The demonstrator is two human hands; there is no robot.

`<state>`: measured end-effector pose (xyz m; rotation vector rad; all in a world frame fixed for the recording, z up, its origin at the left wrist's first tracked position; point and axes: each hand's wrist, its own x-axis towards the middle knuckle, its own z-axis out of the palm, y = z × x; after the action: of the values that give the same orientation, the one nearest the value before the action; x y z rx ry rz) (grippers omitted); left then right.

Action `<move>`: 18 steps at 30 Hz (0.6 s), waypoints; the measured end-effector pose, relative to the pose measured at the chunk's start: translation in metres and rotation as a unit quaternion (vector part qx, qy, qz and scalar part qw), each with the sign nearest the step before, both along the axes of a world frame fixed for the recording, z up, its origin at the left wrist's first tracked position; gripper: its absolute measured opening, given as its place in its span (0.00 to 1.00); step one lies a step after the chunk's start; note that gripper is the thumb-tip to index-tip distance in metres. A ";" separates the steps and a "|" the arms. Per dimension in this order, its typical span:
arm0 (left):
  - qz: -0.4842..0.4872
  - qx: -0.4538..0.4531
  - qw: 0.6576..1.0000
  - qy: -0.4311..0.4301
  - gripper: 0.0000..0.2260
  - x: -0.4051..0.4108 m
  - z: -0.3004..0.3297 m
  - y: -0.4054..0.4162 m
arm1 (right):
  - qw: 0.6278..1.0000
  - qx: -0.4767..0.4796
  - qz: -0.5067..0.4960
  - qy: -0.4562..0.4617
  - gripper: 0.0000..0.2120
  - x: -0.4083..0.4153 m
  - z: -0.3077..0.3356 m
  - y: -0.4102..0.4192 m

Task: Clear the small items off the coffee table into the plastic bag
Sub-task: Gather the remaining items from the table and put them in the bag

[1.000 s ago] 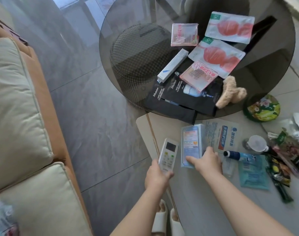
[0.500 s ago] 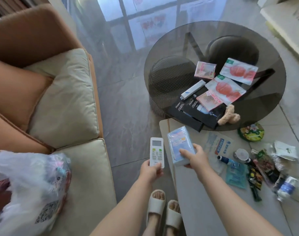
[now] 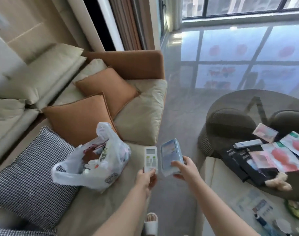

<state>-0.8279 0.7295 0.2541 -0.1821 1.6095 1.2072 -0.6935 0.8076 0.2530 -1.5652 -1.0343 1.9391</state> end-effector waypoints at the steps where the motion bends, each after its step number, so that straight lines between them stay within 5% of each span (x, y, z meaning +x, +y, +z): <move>1: 0.018 0.003 1.000 0.005 0.06 -0.015 0.008 -0.008 | 1.000 0.003 0.019 0.004 0.18 -0.015 0.008 -0.004; 9: 0.158 0.027 0.986 0.055 0.05 -0.124 0.047 -0.070 | 0.986 0.038 0.163 0.012 0.09 -0.138 0.051 -0.035; 18: 0.269 0.048 0.961 -0.030 0.13 -0.237 0.045 -0.084 | 0.968 0.026 0.241 -0.060 0.15 -0.264 0.061 -0.054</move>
<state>-1.0648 0.6456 0.2991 -0.6194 1.4895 1.6695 -0.9572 0.7535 0.3136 -1.5180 -1.6287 2.1136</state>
